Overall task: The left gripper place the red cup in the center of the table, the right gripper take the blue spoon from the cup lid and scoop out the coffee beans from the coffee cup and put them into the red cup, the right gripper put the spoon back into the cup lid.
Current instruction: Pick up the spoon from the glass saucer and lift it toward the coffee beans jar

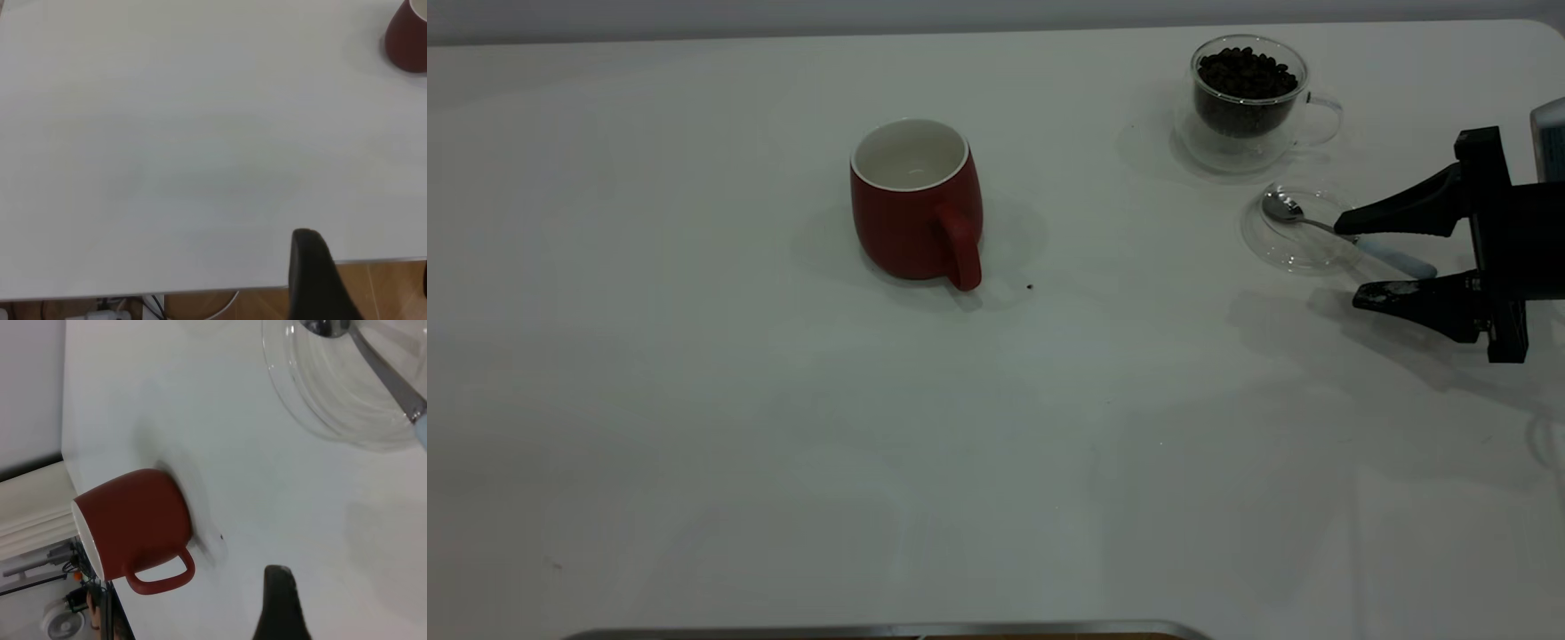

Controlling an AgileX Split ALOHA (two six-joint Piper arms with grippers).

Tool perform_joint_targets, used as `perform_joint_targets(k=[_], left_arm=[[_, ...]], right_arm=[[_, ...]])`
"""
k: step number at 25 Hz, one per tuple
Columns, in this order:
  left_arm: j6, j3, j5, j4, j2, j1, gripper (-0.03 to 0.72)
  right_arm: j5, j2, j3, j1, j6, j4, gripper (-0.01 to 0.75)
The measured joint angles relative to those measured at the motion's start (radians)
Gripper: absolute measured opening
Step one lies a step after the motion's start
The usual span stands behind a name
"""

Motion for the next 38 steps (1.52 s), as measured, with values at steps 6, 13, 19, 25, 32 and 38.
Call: perform_joint_targets(k=[6, 13, 19, 25, 32, 38], left_arm=[[0.0, 0.0, 0.0, 0.0, 0.0, 0.0, 0.451], [0.001, 0.0, 0.0, 0.0, 0.0, 0.0, 0.451], [0.002, 0.0, 0.0, 0.0, 0.0, 0.0, 0.451], [0.002, 0.0, 0.0, 0.0, 0.0, 0.0, 0.451], [0.002, 0.0, 0.0, 0.0, 0.0, 0.0, 0.451], [0.002, 0.0, 0.0, 0.0, 0.0, 0.0, 0.451]], right_arm=[[-0.012, 0.0, -0.038, 0.0, 0.011, -0.003, 0.591], [-0.047, 0.0, -0.05, -0.003, 0.029, -0.003, 0.591], [-0.046, 0.0, -0.049, -0.004, 0.043, -0.004, 0.591], [-0.056, 0.001, -0.048, -0.05, 0.043, -0.006, 0.591], [-0.077, 0.001, -0.048, -0.057, 0.039, -0.006, 0.551], [-0.088, 0.001, -0.048, -0.059, 0.037, -0.006, 0.435]])
